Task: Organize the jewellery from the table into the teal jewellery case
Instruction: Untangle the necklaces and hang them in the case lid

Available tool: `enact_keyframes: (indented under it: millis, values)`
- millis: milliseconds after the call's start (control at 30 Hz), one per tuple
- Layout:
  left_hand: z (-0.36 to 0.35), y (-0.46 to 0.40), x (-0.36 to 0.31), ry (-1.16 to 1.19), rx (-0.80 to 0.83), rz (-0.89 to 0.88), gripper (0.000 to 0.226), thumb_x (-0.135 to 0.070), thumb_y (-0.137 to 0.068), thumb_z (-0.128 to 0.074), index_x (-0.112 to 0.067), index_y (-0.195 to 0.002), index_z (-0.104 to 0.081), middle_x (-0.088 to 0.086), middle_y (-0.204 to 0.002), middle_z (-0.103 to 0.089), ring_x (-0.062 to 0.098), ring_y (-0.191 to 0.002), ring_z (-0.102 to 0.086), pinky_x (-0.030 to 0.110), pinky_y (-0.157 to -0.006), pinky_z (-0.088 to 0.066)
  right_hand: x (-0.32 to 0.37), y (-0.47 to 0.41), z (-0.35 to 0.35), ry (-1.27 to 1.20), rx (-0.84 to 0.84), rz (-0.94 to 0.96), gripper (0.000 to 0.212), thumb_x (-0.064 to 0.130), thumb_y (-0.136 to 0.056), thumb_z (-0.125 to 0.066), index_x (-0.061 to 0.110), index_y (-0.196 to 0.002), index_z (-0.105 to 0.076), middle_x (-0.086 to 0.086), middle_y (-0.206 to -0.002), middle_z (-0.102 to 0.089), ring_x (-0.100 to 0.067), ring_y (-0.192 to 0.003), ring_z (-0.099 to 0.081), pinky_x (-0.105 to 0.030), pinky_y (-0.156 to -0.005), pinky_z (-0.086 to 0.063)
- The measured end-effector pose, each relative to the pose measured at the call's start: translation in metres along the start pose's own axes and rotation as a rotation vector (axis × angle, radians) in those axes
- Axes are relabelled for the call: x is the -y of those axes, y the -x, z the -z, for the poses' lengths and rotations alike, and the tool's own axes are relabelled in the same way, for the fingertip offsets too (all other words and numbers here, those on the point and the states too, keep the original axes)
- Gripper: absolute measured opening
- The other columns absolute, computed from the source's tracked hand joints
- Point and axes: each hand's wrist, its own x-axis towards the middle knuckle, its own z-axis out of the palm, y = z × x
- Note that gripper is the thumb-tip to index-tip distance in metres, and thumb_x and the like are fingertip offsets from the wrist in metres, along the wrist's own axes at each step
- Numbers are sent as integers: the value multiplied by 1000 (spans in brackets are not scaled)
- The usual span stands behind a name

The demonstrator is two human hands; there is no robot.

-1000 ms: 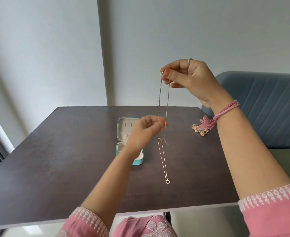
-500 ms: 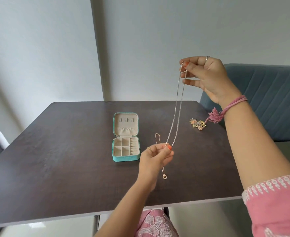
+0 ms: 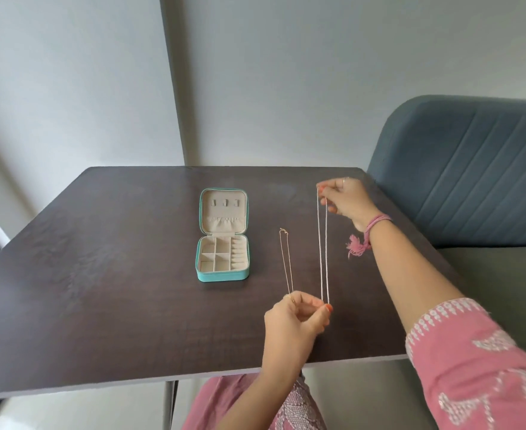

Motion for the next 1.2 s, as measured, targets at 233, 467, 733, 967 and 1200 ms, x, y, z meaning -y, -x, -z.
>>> enact_keyframes:
  millis: [233, 467, 733, 967, 1200]
  values:
    - [-11, -2, 2, -339, 20, -9, 7, -26, -79, -70, -23, -75, -67, -13, -62, -63, -6, -64, -60, 5, -59, -43, -61, -10, -29, 225, 105, -57, 17, 3, -93, -52, 1, -101, -67, -6, -80, -65, -12, -60, -56, -13, -59, -48]
    - [-15, -9, 0, -521, 55, -23, 12, -31, -82, -64, -26, -73, -57, -15, -57, -54, 3, -65, -58, 15, -66, -47, -79, -17, -39, 474, 132, 48, 14, 24, -89, -64, 22, -98, -74, 5, -91, -67, -10, -86, -59, -21, -79, -41]
    - [-20, -11, 2, -624, 55, -24, 16, -29, -84, -59, -14, -85, -66, 1, -83, -69, 17, -80, -65, 25, -73, -51, -85, -17, -39, 403, 105, 58, 15, 20, -85, -69, 19, -99, -75, 4, -85, -67, -10, -84, -60, -24, -86, -46]
    - [-18, -10, 4, -707, 63, -26, 21, -30, -85, -58, -11, -88, -65, 3, -86, -69, 22, -83, -64, 29, -76, -51, -87, -20, -40, 363, 94, 15, 9, 22, -84, -70, 25, -92, -73, 10, -70, -57, -11, -74, -55, -24, -79, -44]
    - [-18, -9, 6, -749, 75, -41, 23, -33, -86, -57, -13, -89, -65, 2, -86, -69, 21, -84, -64, 29, -75, -50, -87, -20, -39, 360, 120, -7, 6, 23, -84, -70, 26, -89, -73, 4, -84, -67, -11, -83, -60, -22, -80, -45]
